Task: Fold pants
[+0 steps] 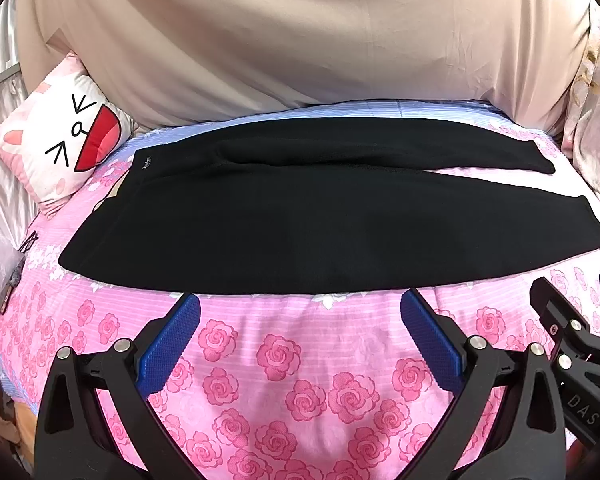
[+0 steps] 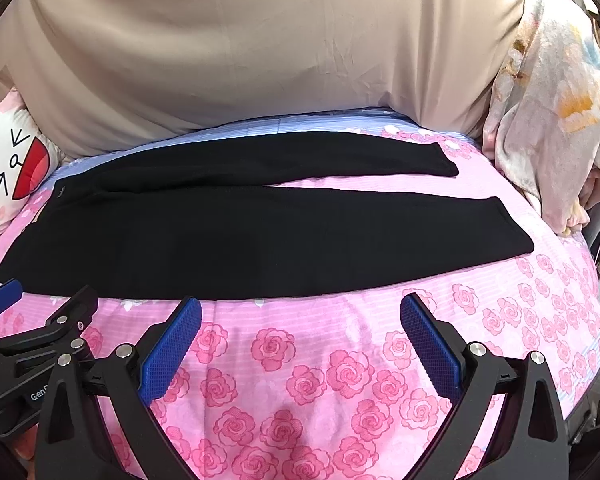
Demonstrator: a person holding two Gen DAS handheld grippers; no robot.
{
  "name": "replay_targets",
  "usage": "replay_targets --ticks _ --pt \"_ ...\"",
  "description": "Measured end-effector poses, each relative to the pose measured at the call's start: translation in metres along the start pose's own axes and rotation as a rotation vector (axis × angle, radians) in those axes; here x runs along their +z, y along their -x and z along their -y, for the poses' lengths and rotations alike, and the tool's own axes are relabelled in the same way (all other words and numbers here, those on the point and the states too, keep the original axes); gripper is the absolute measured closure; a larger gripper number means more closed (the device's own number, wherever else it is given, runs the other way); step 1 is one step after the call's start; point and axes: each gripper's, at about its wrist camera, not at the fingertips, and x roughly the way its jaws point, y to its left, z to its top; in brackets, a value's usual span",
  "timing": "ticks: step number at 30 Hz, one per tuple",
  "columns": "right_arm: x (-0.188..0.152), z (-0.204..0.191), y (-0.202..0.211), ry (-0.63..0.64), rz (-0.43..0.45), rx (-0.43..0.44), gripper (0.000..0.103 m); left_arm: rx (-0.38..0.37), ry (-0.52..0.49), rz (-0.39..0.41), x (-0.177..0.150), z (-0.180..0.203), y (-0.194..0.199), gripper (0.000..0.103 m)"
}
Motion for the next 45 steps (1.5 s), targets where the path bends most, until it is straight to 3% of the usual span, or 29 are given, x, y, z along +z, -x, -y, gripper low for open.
replay_targets --ticks 29,45 --pt "0.000 0.000 -0.011 -0.016 -0.056 0.027 0.005 0.010 0.000 -0.007 0.003 -0.001 -0.003 0.005" --pt "0.004 0.002 -0.033 0.005 -0.096 0.015 0.005 0.005 -0.002 -0.047 0.011 0.004 -0.027 0.005"
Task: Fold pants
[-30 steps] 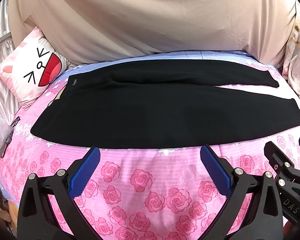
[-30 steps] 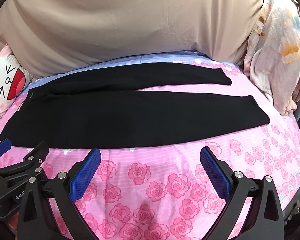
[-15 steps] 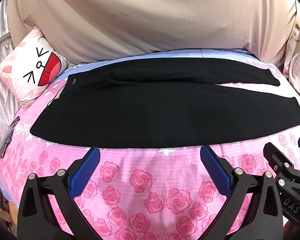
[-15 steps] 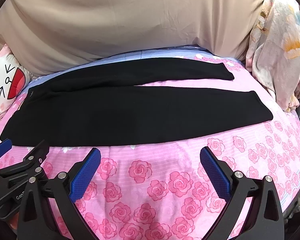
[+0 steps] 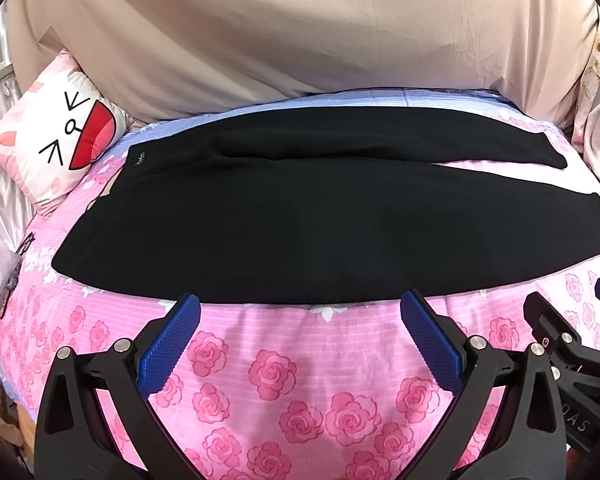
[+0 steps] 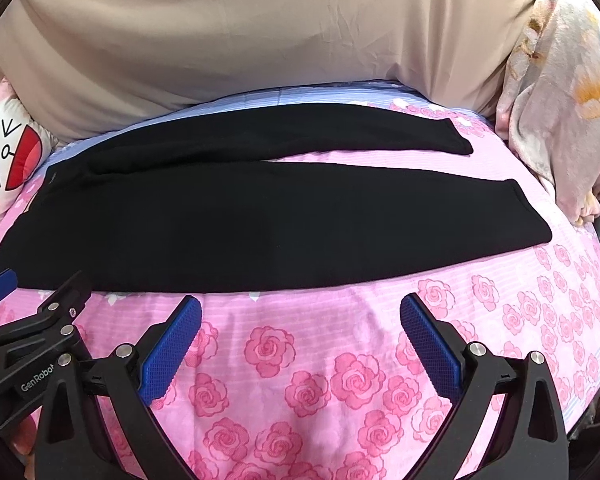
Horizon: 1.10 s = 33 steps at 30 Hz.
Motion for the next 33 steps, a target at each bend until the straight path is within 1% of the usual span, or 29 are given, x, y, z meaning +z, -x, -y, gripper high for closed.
replay_targets --ticks 3,5,6,8,9,10,11,12,14,15,16,20,21,23,24,26,27,29,31,32,33 --pt "0.009 0.010 0.002 0.010 0.052 0.017 0.005 -0.007 0.008 0.002 0.005 -0.003 -0.005 0.005" --pt "0.027 0.035 0.000 -0.008 0.101 0.017 0.005 -0.015 0.020 0.013 0.011 -0.010 -0.008 0.005" --pt "0.036 0.050 -0.004 -0.020 0.111 0.018 0.005 -0.027 0.022 0.023 0.014 -0.013 -0.009 0.005" --pt "0.062 0.091 -0.025 -0.066 0.097 0.031 0.005 -0.039 0.041 0.038 0.021 -0.023 -0.013 0.005" --pt "0.079 0.123 -0.043 -0.117 0.081 0.037 0.005 -0.043 0.058 0.054 0.025 -0.029 -0.014 0.005" --pt "0.092 0.148 -0.057 -0.166 0.079 0.045 0.005 -0.044 0.077 0.073 0.028 -0.035 -0.016 0.005" --pt "0.101 0.164 -0.067 -0.194 0.074 0.054 0.005 -0.042 0.095 0.087 0.031 -0.040 -0.018 0.005" --pt "0.118 0.194 -0.089 -0.249 0.050 0.061 0.005 -0.042 0.109 0.094 0.035 -0.045 -0.022 0.005" --pt "0.145 0.226 -0.124 -0.291 0.005 0.051 0.005 -0.026 0.134 0.079 0.043 -0.054 -0.032 0.005" --pt "0.156 0.238 -0.138 -0.302 0.003 0.048 0.005 -0.020 0.147 0.074 0.047 -0.059 -0.037 0.005" --pt "0.170 0.245 -0.154 -0.287 -0.002 0.049 0.005 -0.014 0.161 0.073 0.051 -0.063 -0.041 0.005" --pt "0.213 0.262 -0.203 -0.206 0.021 -0.024 0.006 0.009 0.198 0.055 0.065 -0.082 -0.059 0.005" --pt "0.224 0.265 -0.218 -0.190 0.011 -0.039 0.006 0.025 0.195 0.045 0.069 -0.086 -0.065 0.005" --pt "0.240 0.273 -0.246 -0.191 -0.040 -0.012 0.006 0.062 0.193 0.021 0.078 -0.099 -0.079 0.005" --pt "0.244 0.276 -0.257 -0.194 -0.061 -0.005 0.006 0.087 0.197 0.009 0.085 -0.109 -0.087 0.005" --pt "0.252 0.280 -0.282 -0.202 -0.117 0.010 0.006 0.112 0.210 0.003 0.097 -0.132 -0.100 0.005" --pt "0.252 0.280 -0.289 -0.199 -0.131 0.006 0.005 0.125 0.220 -0.007 0.106 -0.146 -0.108 0.005" --pt "0.256 0.278 -0.297 -0.170 -0.126 -0.016 0.005 0.168 0.253 -0.032 0.129 -0.184 -0.132 0.005" --pt "0.259 0.275 -0.298 -0.146 -0.110 -0.011 0.023 0.212 0.284 -0.052 0.151 -0.220 -0.155 0.005" --pt "0.260 0.275 -0.296 -0.139 -0.098 -0.006 0.049 0.247 0.304 -0.061 0.162 -0.237 -0.167 0.005" --pt "0.261 0.277 -0.294 -0.148 -0.097 0.035 0.060 0.266 0.324 -0.072 0.174 -0.254 -0.181 0.005"
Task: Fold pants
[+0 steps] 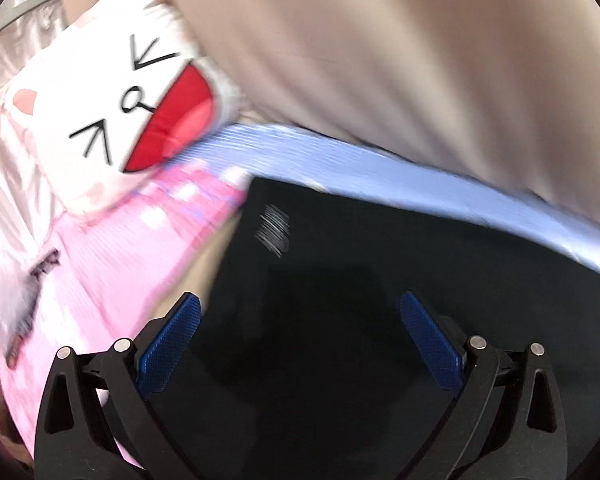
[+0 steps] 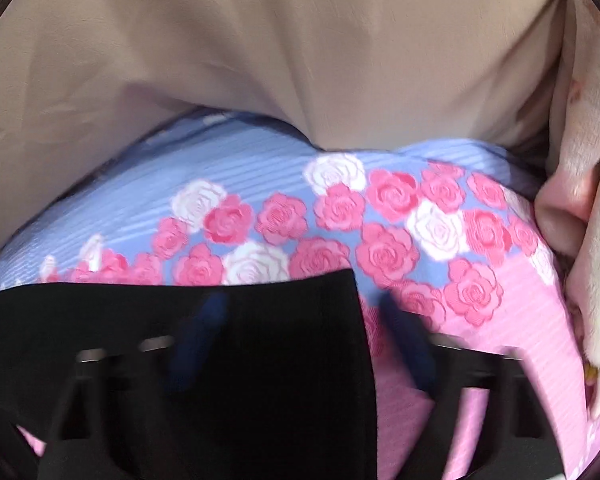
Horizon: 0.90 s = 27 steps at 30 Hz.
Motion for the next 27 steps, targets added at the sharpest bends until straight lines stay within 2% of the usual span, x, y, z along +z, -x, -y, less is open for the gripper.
replay_targets --ticks 1,2,3,7,8,9,10,11,13,15,17,20,23,25,27 --pt "0.001 0.002 0.001 -0.013 -0.004 0.011 0.065 0.020 0.016 -0.017 0.020 -0.009 -0.020 0.005" --pt "0.002 0.005 0.002 -0.025 -0.012 0.037 0.075 0.048 0.043 -0.036 0.036 -0.017 -0.040 0.005" --pt "0.002 0.006 0.002 -0.033 -0.018 0.059 0.078 0.037 0.054 -0.055 0.048 -0.022 -0.055 0.005" --pt "-0.003 0.005 0.010 -0.040 -0.013 0.067 0.082 0.033 0.075 -0.202 0.079 -0.032 -0.132 0.005" --pt "-0.004 0.004 0.012 -0.042 -0.009 0.062 0.082 0.006 0.081 -0.238 0.080 -0.033 -0.146 0.010" --pt "-0.007 0.005 0.015 -0.046 -0.007 0.061 0.082 -0.008 0.085 -0.252 0.079 -0.033 -0.153 0.024" --pt "-0.008 0.007 0.018 -0.056 -0.002 0.060 0.082 -0.035 0.085 -0.251 0.078 -0.032 -0.157 0.064" --pt "-0.009 0.007 0.020 -0.065 0.000 0.063 0.082 -0.041 0.083 -0.237 0.079 -0.031 -0.153 0.082" --pt "-0.009 0.006 0.028 -0.072 0.019 0.066 0.083 -0.070 0.078 -0.193 0.081 -0.031 -0.133 0.083" --pt "-0.007 0.003 0.041 -0.076 0.052 0.082 0.085 -0.074 0.035 -0.087 0.081 -0.032 -0.096 0.083" --pt "-0.009 -0.001 0.071 -0.071 0.122 0.122 0.086 -0.124 0.021 0.008 0.076 -0.040 -0.046 0.083" --pt "-0.013 -0.010 0.119 -0.029 0.230 0.180 0.096 -0.216 0.031 0.116 0.058 -0.067 0.030 0.083" --pt "-0.035 -0.002 0.177 0.002 0.314 0.243 0.096 -0.280 0.029 0.170 0.024 -0.099 0.093 0.083" --pt "-0.059 0.006 0.205 0.042 0.330 0.241 0.096 -0.292 0.024 0.162 -0.007 -0.124 0.120 0.083" --pt "-0.080 0.014 0.213 0.070 0.314 0.214 0.096 -0.290 0.008 0.131 -0.038 -0.143 0.132 0.084"
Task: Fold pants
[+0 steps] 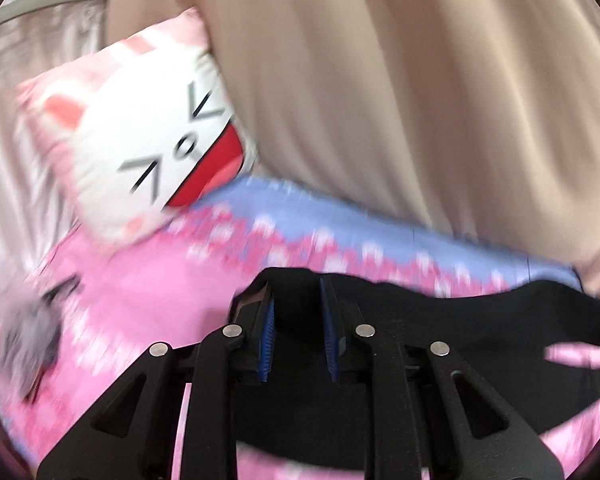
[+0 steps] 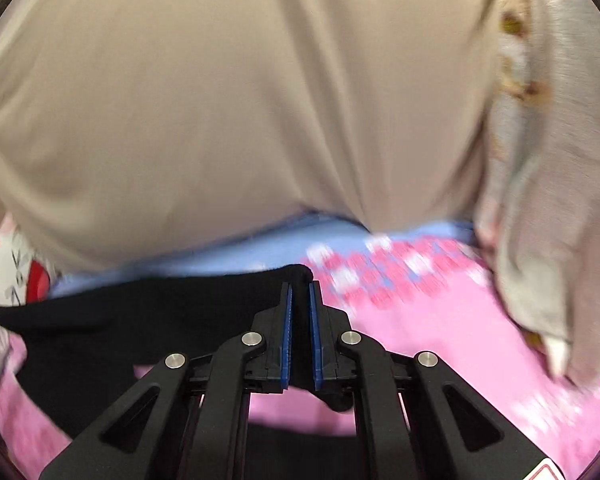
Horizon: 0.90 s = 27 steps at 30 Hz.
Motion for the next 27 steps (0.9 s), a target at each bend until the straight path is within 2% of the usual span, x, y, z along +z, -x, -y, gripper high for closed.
replay_targets --ticks 2,4,5,8,9,10,11,12,13,14,15,16,17,18,20,21,23,25,26,27 --pt "-0.028 0.011 0.015 -0.006 -0.042 -0.018 0.096 0.026 -0.009 -0.075 -0.041 -0.011 0.012 0.083" --pt "-0.059 0.025 0.019 -0.036 -0.091 -0.053 0.096 0.096 -0.035 -0.155 -0.075 -0.020 -0.001 0.083" --pt "-0.073 0.034 0.021 -0.060 -0.117 -0.065 0.096 0.158 -0.056 -0.182 -0.091 -0.023 -0.008 0.083" --pt "-0.108 0.062 0.029 -0.156 -0.153 -0.127 0.090 0.430 -0.128 -0.221 -0.120 -0.032 -0.030 0.083" --pt "-0.116 0.072 0.035 -0.210 -0.151 -0.143 0.088 0.454 -0.110 -0.217 -0.122 -0.033 -0.027 0.083" --pt "-0.119 0.075 0.041 -0.234 -0.146 -0.144 0.088 0.430 -0.069 -0.196 -0.120 -0.034 -0.018 0.082" --pt "-0.122 0.077 0.049 -0.253 -0.132 -0.144 0.082 0.403 -0.032 -0.170 -0.116 -0.033 -0.008 0.081" --pt "-0.123 0.079 0.055 -0.265 -0.120 -0.146 0.063 0.381 -0.010 -0.139 -0.110 -0.028 0.003 0.077" --pt "-0.124 0.075 0.064 -0.279 -0.107 -0.143 0.050 0.365 -0.011 -0.087 -0.102 -0.015 0.017 0.068" --pt "-0.125 0.072 0.069 -0.290 -0.098 -0.130 0.030 0.359 -0.027 -0.040 -0.097 -0.003 0.027 0.050" --pt "-0.123 0.067 0.076 -0.310 -0.070 -0.090 0.029 0.344 -0.059 0.022 -0.092 0.019 0.040 0.039" --pt "-0.120 0.062 0.080 -0.328 -0.049 -0.032 0.029 0.327 -0.080 0.060 -0.091 0.038 0.045 0.017" --pt "-0.119 0.060 0.083 -0.343 -0.046 0.005 0.028 0.300 -0.093 0.095 -0.090 0.057 0.049 0.010" --pt "-0.116 0.055 0.077 -0.373 -0.057 0.057 0.028 0.249 -0.106 0.122 -0.091 0.075 0.054 0.010" --pt "-0.114 0.047 0.058 -0.395 -0.106 0.111 0.028 0.125 -0.132 0.108 -0.095 0.112 0.053 0.010" --pt "-0.114 0.043 0.047 -0.393 -0.134 0.114 0.028 0.049 -0.140 0.080 -0.099 0.131 0.048 0.010" --pt "-0.117 0.035 0.015 -0.385 -0.220 0.103 0.028 -0.034 -0.130 0.040 -0.110 0.154 0.038 0.010" --pt "-0.124 0.023 -0.019 -0.382 -0.289 0.126 0.032 -0.100 -0.150 -0.026 -0.123 0.179 0.021 0.010" --pt "-0.126 0.016 -0.029 -0.368 -0.299 0.139 0.056 -0.107 -0.158 -0.051 -0.130 0.187 0.015 0.010" --pt "-0.126 0.006 -0.036 -0.326 -0.302 0.123 0.093 -0.114 -0.166 -0.069 -0.135 0.195 0.010 0.010"
